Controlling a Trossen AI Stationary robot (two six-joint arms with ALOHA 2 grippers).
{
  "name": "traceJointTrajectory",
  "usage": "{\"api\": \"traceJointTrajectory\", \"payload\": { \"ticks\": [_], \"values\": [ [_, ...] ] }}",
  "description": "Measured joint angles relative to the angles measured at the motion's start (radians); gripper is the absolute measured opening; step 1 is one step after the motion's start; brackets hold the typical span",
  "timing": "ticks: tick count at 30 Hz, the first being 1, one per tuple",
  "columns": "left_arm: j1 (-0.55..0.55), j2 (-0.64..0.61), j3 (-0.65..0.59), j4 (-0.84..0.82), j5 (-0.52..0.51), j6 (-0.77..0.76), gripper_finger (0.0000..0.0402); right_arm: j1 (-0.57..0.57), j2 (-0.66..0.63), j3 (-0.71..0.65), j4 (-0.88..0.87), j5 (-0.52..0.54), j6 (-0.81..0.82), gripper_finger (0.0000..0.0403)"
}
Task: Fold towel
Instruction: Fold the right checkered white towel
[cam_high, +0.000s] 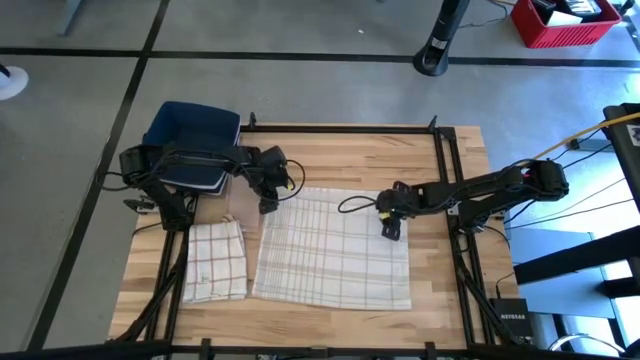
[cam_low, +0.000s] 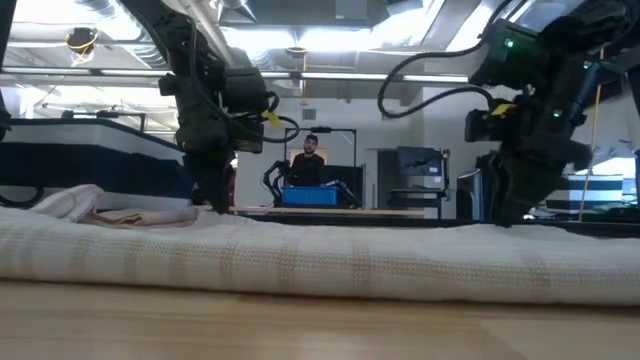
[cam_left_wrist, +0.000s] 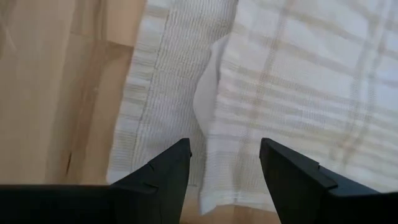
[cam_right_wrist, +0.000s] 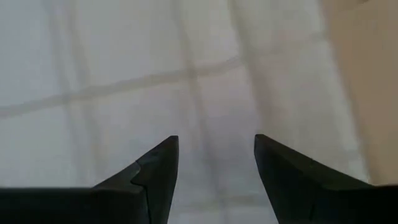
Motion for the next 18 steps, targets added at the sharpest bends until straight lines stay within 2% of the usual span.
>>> {"api": "traceJointTrajectory", "payload": {
  "ticks": [4,7,10,15,18],
  "values": [
    [0.000,0.000,0.000,0.004,0.000,0.003,0.0185,0.000,0.000,0.000,0.036,0.134,0.020,0.0211],
    [0.000,0.000,0.000,0.014,0.000,0.004,0.0185,0.000,0.003,0.000,0.097,0.165,0.028,0.0211],
    [0.000,0.000,0.000,0.015,-0.001,0.004,0.0185,-0.015,0.005,0.016,0.094,0.140,-0.048,0.0211],
    [0.000,0.000,0.000,0.029,-0.002,0.004,0.0185,-0.103,-0.073,0.077,-0.174,0.104,-0.123,0.0188],
    [-0.001,0.000,0.000,0.027,-0.002,0.000,0.0185,-0.171,-0.135,0.060,-0.191,-0.022,-0.148,0.0169]
  ]
}}
